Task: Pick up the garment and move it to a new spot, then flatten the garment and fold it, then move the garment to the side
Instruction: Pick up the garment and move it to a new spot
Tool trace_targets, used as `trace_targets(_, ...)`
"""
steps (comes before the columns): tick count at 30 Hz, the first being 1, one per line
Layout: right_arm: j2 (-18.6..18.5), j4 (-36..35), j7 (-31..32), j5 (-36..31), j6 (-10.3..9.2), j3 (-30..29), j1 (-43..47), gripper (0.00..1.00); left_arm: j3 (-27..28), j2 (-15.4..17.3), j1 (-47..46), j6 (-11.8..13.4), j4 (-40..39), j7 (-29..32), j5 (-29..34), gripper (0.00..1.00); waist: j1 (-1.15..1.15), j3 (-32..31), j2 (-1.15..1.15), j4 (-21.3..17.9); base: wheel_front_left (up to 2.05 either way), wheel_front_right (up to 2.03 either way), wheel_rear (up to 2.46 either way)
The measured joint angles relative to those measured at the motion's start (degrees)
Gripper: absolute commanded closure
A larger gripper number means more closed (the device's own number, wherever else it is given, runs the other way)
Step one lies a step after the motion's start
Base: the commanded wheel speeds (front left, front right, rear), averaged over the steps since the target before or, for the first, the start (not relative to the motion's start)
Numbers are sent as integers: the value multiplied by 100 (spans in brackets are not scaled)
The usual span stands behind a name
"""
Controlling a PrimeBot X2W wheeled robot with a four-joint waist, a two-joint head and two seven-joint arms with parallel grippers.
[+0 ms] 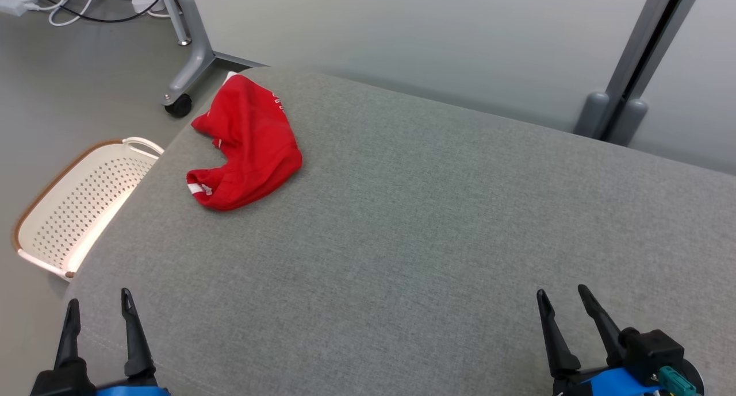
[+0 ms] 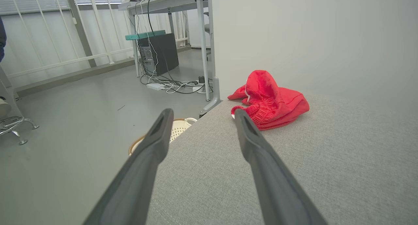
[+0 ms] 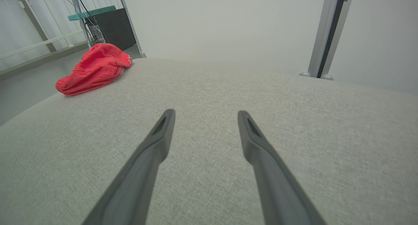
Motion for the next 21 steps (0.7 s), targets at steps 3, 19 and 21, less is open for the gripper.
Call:
trace_targets(3,0,-23,7,-57,0,-37,-18,0,21,24,-94,-5,20,0,-7,0,0,46,0,-77,0,0,0)
trace_targets(19,-500,-1050,398,-259,0,-327,-525,0,325,932,-2629,-99,825,29,-158,0,0,1357,1,-1187,0,0,0)
trace_targets(21,-587,-1260,436,-259,0,-436,-598,0,363,1080,-3139,-100,1021,52,-199,0,2,1618,1,-1355,0,0,0)
